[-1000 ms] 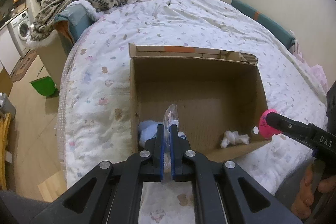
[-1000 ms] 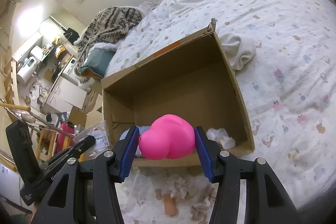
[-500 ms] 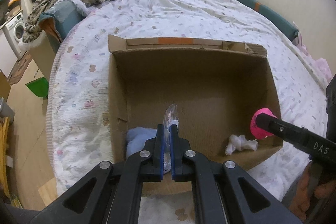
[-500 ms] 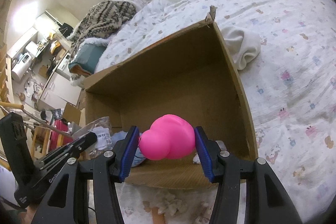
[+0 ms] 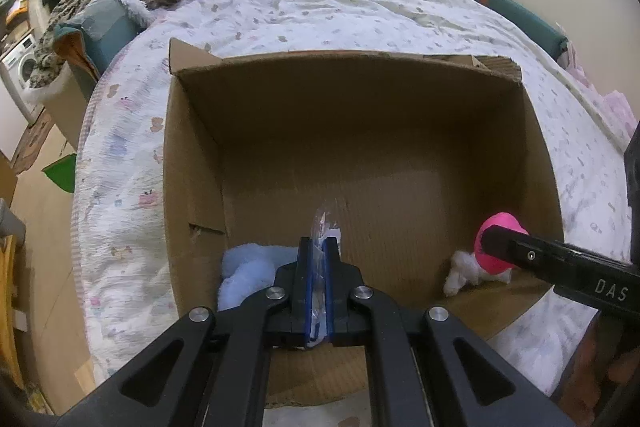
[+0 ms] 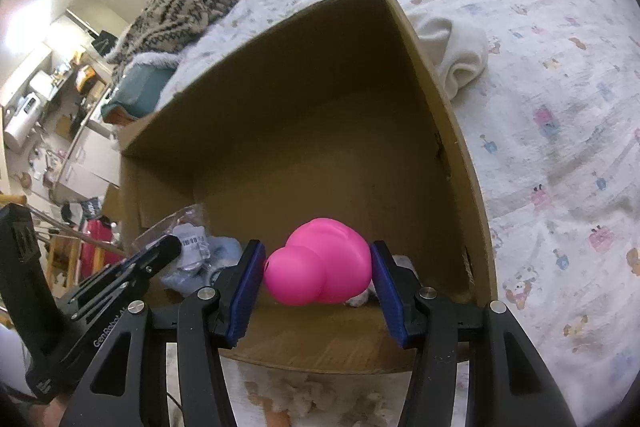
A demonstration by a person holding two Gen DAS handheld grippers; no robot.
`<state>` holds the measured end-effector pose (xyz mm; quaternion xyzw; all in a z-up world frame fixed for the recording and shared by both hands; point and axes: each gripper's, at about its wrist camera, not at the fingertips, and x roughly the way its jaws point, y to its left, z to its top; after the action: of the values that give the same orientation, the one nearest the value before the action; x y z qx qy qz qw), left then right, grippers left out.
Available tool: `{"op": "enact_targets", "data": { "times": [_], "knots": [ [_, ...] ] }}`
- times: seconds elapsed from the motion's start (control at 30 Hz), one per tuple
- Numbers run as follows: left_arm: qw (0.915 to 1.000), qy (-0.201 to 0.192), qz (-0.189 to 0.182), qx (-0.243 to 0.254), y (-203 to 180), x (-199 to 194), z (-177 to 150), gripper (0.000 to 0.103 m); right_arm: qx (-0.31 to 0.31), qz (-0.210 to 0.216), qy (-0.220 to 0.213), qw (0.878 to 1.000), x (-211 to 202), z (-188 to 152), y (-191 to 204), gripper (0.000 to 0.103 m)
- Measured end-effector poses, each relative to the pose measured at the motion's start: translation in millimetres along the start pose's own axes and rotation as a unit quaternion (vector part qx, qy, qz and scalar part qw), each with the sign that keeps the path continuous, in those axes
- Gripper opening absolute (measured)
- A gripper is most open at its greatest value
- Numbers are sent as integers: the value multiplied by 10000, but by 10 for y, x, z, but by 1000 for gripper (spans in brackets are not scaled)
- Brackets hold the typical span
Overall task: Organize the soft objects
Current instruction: 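Carry the plastic bag with the left tool into the box while the right tool carries the pink duck, then open the left tool dropping the bag while the right tool drops the pink duck in the box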
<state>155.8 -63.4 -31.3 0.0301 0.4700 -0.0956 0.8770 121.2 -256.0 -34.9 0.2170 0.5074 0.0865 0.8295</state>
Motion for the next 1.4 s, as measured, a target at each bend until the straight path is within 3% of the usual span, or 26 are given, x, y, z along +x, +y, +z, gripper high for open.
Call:
{"op": "enact_targets", "data": {
  "times": [0.3, 0.83, 1.03, 1.1, 1.17, 1.4],
  "knots": [
    [10000, 27, -36, 11, -29, 40, -41, 5, -284, -199, 87, 9994, 90, -18, 102, 57],
    [9999, 101, 16, -4, -44, 29, -73, 7, -298, -160, 117, 9994, 133, -28, 125, 57],
    [10000, 83, 47, 1, -54, 6, -86, 27, -330, -118, 73, 9994, 113, -38, 130, 57],
    [10000, 68, 49, -19, -58, -11, -91, 45, -339, -76, 42, 9994, 96, -39, 136, 57],
    [10000, -10, 88, -42, -64, -45, -96, 52, -373, -66, -8, 9993, 69, -47, 146, 57],
    [9996, -179, 190, 53, -106, -137, -106, 58, -511, -110, -278, 9982, -55, -28, 200, 66]
  ]
}}
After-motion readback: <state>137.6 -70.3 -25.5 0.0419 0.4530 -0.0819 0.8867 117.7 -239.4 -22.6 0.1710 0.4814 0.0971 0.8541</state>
